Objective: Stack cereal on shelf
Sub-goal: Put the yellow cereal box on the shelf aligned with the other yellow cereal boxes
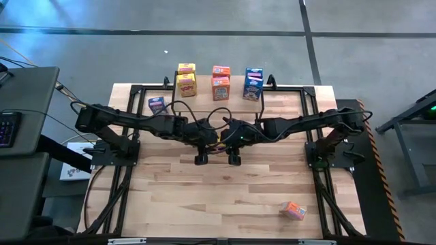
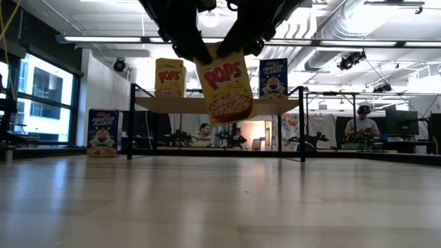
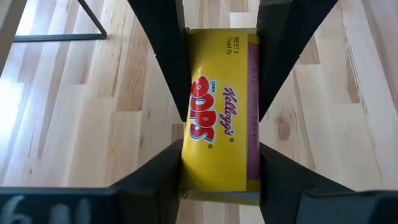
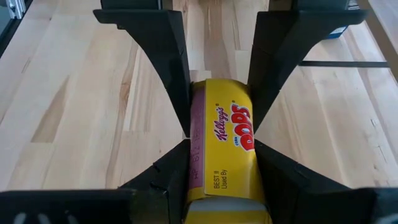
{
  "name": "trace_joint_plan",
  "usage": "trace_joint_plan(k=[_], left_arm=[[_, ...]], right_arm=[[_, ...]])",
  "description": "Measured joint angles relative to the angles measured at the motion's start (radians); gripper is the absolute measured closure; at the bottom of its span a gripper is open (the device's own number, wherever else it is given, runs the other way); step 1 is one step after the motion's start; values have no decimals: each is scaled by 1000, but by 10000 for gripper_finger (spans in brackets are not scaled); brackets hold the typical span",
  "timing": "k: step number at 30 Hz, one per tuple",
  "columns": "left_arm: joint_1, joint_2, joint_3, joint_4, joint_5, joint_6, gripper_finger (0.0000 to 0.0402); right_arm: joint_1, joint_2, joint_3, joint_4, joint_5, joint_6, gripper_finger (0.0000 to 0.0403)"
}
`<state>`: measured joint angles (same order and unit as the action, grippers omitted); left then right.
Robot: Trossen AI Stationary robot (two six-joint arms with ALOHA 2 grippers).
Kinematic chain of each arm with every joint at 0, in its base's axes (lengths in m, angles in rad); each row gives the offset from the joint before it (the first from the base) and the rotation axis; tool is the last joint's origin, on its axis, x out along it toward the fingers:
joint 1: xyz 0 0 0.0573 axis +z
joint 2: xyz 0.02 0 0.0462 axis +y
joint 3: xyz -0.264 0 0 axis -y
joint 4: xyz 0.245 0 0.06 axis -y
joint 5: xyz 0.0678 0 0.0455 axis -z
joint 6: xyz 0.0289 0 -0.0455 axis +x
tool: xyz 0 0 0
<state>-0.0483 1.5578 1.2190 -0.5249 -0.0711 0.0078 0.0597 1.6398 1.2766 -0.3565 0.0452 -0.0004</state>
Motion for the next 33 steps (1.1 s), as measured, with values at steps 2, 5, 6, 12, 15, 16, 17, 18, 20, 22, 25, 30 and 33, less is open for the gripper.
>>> trace_joint_plan(k=[2, 5, 6, 12, 15, 16, 17, 18, 20, 22, 25, 30, 33], left_arm=[[0, 0, 0, 0, 0, 1, 249], [0, 0, 0, 1, 0, 2, 251], [0, 0, 0, 1, 0, 2, 250], [0, 0, 0, 1, 0, -3, 251], [0, 0, 0, 0, 0, -3, 251], [0, 0, 0, 0, 0, -3, 250], [0, 0, 0, 0, 1, -3, 250], [0, 0, 0, 0, 3, -3, 250], [-1, 0, 0, -1, 4, -3, 250], [-2, 0, 0, -1, 4, -3, 251], [-1, 0, 0, -3, 2, -3, 251], [0, 0, 0, -38, 0, -3, 252], [0, 0, 0, -54, 0, -3, 252]], right_arm=[[0, 0, 0, 0, 0, 0, 261], [0, 0, 0, 0, 0, 0, 261], [0, 0, 0, 0, 0, 0, 261], [0, -1, 0, 1, 0, 0, 261], [0, -1, 0, 1, 0, -6, 260], [0, -1, 0, 0, -2, -8, 260], [0, -1, 0, 0, -7, -8, 257], [0, -1, 0, 0, -19, -9, 253], [0, -1, 0, -1, -42, -12, 240], [0, -1, 0, -2, -51, -16, 222], [0, -1, 0, -3, -54, -45, 191], [0, -3, 0, -5, -51, -43, 164], [-3, -16, 0, -12, -34, -11, 162]])
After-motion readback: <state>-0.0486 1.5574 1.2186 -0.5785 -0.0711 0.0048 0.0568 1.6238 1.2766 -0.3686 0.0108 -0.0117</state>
